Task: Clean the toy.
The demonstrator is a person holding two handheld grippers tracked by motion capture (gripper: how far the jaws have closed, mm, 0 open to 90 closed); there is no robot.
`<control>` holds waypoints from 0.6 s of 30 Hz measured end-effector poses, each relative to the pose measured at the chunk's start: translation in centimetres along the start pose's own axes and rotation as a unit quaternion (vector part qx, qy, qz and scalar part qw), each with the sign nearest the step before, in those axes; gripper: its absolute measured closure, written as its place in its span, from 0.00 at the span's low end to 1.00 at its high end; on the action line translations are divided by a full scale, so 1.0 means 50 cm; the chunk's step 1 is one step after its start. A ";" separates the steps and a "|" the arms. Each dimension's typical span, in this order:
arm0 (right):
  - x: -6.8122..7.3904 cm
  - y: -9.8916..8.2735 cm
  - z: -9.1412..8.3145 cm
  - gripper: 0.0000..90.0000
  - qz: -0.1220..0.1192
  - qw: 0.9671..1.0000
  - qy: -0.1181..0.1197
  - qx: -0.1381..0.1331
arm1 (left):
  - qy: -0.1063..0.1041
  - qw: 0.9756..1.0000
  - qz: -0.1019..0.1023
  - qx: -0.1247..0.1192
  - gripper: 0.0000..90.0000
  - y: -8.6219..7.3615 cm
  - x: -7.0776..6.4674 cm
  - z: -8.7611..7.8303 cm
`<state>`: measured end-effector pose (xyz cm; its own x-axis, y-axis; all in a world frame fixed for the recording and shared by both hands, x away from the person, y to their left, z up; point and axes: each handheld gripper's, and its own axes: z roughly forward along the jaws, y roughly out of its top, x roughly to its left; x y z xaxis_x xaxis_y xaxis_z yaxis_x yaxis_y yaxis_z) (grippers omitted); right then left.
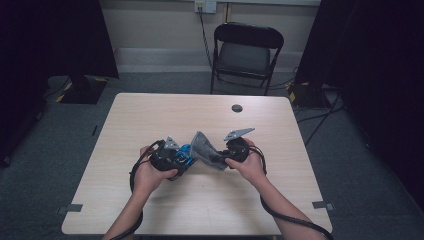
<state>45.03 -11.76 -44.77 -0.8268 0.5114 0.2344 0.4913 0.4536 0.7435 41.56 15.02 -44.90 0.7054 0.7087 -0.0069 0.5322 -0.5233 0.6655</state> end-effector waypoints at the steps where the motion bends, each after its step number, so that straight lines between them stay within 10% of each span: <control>1: 0.001 -0.001 0.000 0.84 0.000 1.000 0.001 -0.002 | 0.000 1.000 -0.002 -0.002 0.32 0.000 0.001 0.000; 18: 0.021 -0.019 -0.019 0.84 -0.007 1.000 0.024 0.000 | 0.011 1.000 -0.025 -0.010 0.32 -0.012 0.023 -0.007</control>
<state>43.44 -12.37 -44.63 -0.8456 0.4691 0.2547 0.4801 0.4596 0.7472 41.90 16.30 -45.03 0.6676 0.7441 -0.0240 0.5570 -0.4778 0.6793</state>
